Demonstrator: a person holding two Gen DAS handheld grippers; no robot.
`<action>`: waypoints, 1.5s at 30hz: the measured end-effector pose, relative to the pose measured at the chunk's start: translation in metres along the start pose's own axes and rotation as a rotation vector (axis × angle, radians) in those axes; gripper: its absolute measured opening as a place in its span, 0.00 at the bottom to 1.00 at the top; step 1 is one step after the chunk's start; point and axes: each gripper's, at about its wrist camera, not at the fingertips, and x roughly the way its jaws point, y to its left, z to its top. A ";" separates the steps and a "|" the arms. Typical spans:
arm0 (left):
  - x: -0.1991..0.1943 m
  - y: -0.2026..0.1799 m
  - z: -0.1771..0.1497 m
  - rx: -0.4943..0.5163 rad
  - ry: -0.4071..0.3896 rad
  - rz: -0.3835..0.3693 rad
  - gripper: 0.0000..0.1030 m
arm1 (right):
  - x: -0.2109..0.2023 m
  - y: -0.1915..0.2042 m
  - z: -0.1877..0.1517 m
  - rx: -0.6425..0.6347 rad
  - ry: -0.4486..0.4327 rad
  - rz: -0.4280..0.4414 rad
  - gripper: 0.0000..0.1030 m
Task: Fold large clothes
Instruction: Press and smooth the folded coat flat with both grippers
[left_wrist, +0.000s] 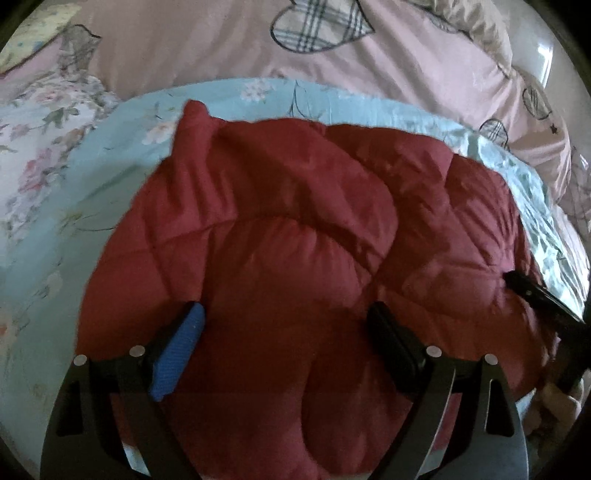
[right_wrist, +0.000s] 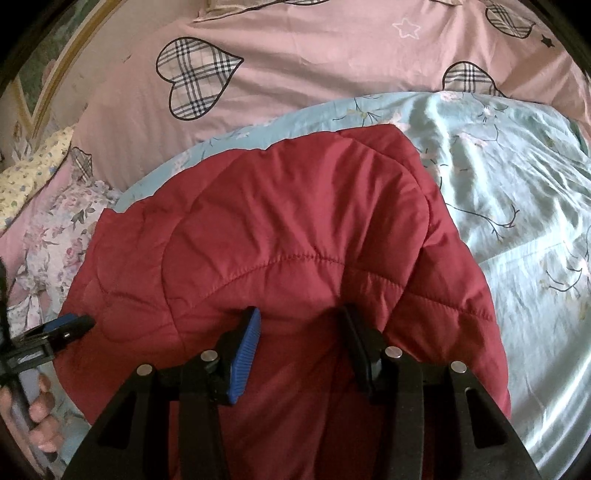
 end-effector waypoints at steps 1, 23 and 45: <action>-0.008 0.001 -0.003 0.001 -0.010 0.011 0.88 | -0.001 0.000 -0.001 0.002 -0.001 0.001 0.44; 0.018 0.003 -0.021 0.019 0.013 0.162 0.96 | -0.036 0.014 -0.025 -0.061 -0.101 -0.077 0.47; 0.018 0.007 -0.021 0.028 -0.020 0.121 0.97 | -0.004 0.049 -0.008 -0.166 0.017 -0.183 0.72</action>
